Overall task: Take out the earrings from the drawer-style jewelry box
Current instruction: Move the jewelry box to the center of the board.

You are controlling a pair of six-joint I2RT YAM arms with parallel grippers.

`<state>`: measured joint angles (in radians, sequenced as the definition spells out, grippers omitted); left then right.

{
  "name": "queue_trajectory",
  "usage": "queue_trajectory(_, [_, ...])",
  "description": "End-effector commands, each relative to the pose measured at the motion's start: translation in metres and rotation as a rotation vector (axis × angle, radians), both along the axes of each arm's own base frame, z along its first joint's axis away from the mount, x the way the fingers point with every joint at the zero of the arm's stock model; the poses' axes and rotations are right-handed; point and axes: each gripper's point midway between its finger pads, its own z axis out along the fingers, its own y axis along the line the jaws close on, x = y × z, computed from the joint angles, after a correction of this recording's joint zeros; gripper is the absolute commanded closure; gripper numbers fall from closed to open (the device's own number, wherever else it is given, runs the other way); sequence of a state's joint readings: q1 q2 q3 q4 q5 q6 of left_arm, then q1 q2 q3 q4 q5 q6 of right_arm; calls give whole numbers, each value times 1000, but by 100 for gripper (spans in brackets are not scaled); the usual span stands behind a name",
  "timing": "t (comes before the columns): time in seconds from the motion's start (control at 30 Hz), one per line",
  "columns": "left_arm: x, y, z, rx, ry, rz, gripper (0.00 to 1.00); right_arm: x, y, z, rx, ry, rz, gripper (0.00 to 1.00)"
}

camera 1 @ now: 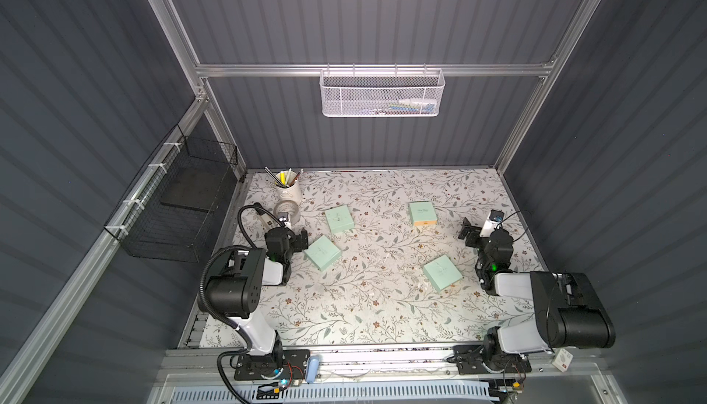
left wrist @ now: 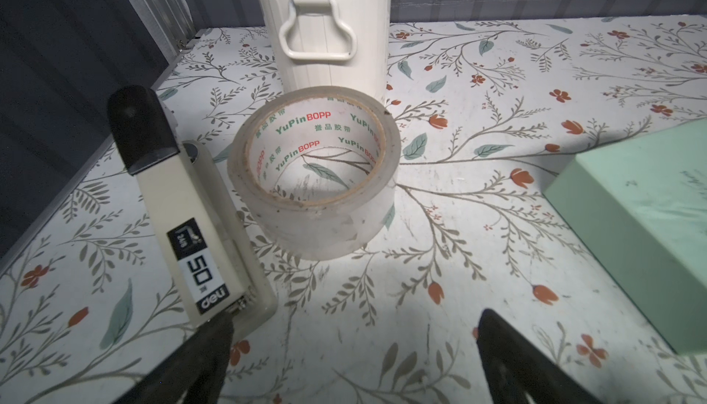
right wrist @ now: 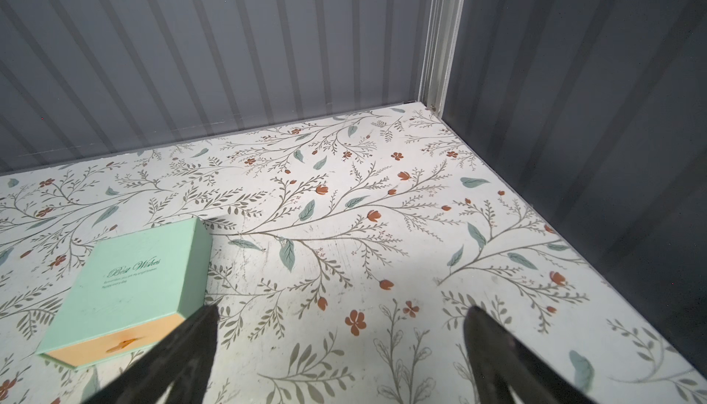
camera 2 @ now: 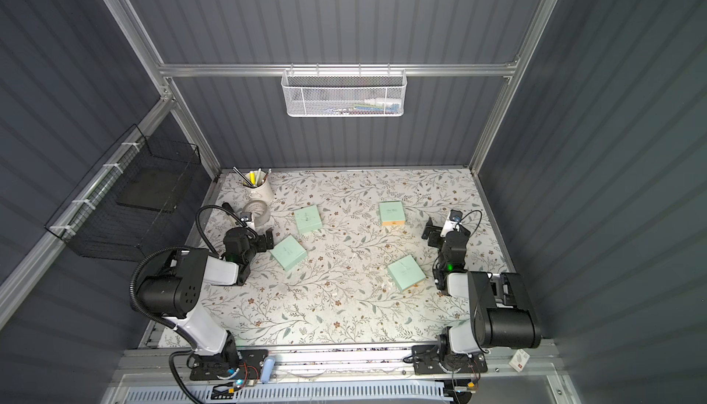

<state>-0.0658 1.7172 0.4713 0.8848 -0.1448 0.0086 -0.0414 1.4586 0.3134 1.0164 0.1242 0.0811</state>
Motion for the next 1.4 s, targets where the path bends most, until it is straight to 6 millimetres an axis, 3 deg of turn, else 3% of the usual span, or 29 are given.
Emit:
queue_trajectory(0.0, [4,2,6,12,-19,-3,0,-1,0,-3,-6,9,0,1])
queue_trajectory(0.13, [3,14,14,22,-31,71,0,-3,-1,-2,-10,2,-10,1])
queue_trajectory(0.3, [-6,18,42,61,-54,136,0,-21,-6,25,-53,-4,-116,1])
queue_trajectory(0.5, [-18,10,72,126,-37,255,0,-33,-24,54,171,43,-284,1])
queue_trajectory(0.77, [-58,22,88,-225,128,538,0,-41,-17,70,598,-37,-232,1])
queue_trajectory(0.87, [-61,-1,91,-332,255,437,0,-47,-14,78,704,-49,-199,1])
queue_trajectory(0.97, [-64,-35,91,-442,355,283,0,-50,3,82,755,-23,-118,1])
queue_trajectory(1.07, [-71,-61,93,-482,473,163,0,-53,21,71,774,59,-72,1])
queue_trajectory(1.23, [-87,-75,79,-502,617,118,0,-58,64,51,722,222,31,1])
queue_trajectory(1.37, [-89,-82,53,-508,705,118,0,-61,120,42,617,360,199,1])
